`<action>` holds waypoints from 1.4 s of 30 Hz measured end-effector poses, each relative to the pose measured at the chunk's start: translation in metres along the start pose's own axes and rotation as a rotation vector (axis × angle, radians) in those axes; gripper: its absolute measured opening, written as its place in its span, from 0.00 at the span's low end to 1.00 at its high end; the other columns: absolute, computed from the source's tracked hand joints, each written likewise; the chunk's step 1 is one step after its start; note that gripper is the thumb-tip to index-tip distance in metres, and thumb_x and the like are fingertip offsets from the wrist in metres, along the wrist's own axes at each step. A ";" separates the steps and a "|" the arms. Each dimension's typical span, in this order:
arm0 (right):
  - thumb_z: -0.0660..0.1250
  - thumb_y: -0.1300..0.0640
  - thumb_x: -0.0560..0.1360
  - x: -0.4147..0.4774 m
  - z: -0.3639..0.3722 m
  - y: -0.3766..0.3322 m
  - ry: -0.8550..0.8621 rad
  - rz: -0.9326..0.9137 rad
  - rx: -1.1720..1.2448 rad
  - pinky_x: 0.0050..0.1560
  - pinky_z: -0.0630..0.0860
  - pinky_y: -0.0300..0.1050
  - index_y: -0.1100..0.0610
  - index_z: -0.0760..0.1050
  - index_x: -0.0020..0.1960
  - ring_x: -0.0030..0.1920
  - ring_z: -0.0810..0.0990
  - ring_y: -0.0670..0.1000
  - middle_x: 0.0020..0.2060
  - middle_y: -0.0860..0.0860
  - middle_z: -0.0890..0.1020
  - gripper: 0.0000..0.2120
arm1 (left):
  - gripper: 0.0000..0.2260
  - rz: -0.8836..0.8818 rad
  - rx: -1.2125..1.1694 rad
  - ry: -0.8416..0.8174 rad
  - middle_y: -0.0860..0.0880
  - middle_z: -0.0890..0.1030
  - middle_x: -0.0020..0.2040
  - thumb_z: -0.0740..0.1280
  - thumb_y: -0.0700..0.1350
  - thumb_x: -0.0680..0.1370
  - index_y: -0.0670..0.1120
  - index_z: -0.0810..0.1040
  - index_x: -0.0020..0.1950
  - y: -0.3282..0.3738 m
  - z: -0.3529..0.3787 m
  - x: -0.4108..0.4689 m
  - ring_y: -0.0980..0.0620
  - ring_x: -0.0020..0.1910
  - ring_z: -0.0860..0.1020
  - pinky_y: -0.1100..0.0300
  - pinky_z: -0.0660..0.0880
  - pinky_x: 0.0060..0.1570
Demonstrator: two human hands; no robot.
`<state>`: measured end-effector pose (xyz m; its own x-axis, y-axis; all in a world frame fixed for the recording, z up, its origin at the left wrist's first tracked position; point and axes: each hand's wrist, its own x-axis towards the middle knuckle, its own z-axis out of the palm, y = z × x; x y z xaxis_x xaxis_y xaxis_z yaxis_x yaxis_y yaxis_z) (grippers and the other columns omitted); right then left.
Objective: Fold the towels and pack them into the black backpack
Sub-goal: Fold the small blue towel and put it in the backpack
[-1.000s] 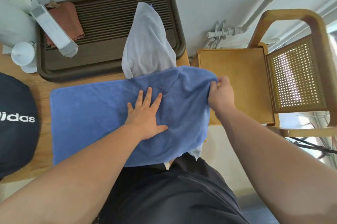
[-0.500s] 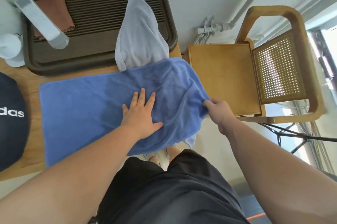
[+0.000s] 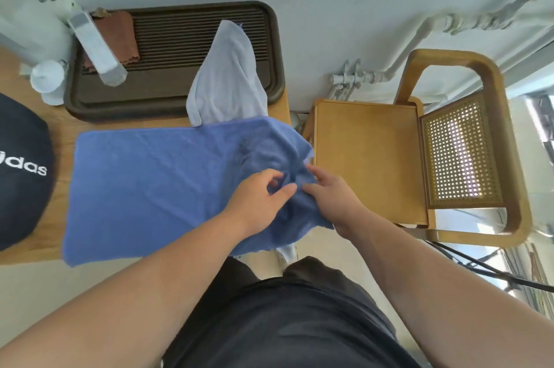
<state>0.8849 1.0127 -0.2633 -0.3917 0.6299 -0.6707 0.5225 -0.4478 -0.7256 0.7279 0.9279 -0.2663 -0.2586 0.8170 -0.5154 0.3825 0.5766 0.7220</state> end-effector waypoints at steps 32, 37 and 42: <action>0.59 0.64 0.78 0.049 0.024 -0.102 0.131 -0.227 0.184 0.64 0.78 0.49 0.51 0.81 0.61 0.59 0.80 0.48 0.59 0.47 0.81 0.18 | 0.05 -0.470 -0.254 0.242 0.49 0.74 0.36 0.63 0.39 0.75 0.48 0.73 0.40 -0.002 -0.026 -0.025 0.47 0.35 0.73 0.52 0.72 0.38; 0.59 0.68 0.77 0.048 0.051 -0.127 0.085 -0.283 0.092 0.42 0.74 0.37 0.50 0.81 0.59 0.39 0.74 0.44 0.45 0.42 0.79 0.20 | 0.08 -0.526 -0.307 0.195 0.45 0.83 0.47 0.62 0.37 0.78 0.44 0.79 0.52 -0.026 -0.043 -0.034 0.46 0.42 0.86 0.51 0.83 0.47; 0.63 0.65 0.77 0.058 0.100 -0.134 0.055 -0.225 -0.032 0.45 0.78 0.47 0.49 0.80 0.59 0.42 0.74 0.49 0.43 0.48 0.78 0.16 | 0.07 -0.488 -0.361 0.095 0.46 0.82 0.40 0.63 0.33 0.76 0.41 0.80 0.47 -0.063 -0.063 -0.046 0.51 0.38 0.82 0.53 0.82 0.49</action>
<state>0.7163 1.0461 -0.2204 -0.4594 0.7457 -0.4825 0.4507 -0.2724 -0.8501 0.6600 0.8552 -0.2588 -0.4125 0.4458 -0.7944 -0.1203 0.8378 0.5326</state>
